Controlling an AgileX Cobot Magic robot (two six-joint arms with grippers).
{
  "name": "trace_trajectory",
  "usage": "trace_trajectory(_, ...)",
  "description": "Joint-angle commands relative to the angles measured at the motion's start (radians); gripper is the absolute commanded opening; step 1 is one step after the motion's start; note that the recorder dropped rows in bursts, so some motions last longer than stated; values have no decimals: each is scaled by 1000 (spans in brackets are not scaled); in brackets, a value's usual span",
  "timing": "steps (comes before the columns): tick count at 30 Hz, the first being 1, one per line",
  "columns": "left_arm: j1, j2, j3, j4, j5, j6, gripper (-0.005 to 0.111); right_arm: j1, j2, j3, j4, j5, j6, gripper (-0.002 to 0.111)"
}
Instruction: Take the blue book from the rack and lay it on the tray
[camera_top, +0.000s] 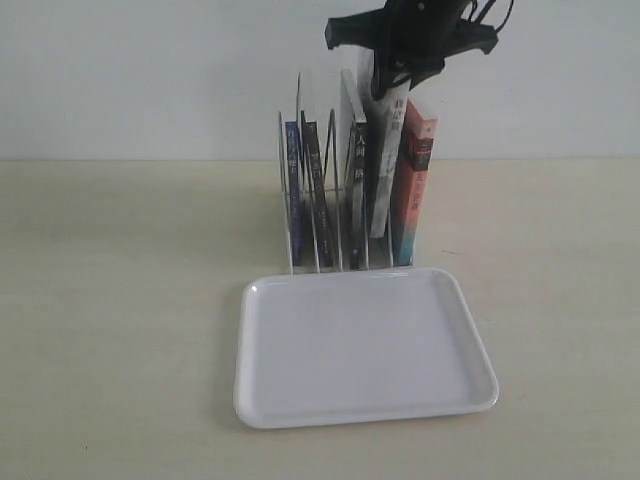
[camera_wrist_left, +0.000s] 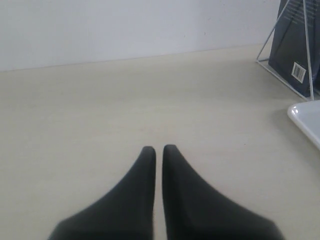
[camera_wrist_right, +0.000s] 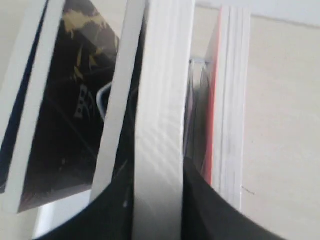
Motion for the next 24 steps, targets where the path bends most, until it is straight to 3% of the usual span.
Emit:
trace_trajectory(1,2,-3,-3,-2,-13,4,5,-1,-43,-37,5,-43,-11,0)
trace_trajectory(24,2,-3,-3,-2,-13,4,5,-1,-52,-36,-13,-43,-11,0)
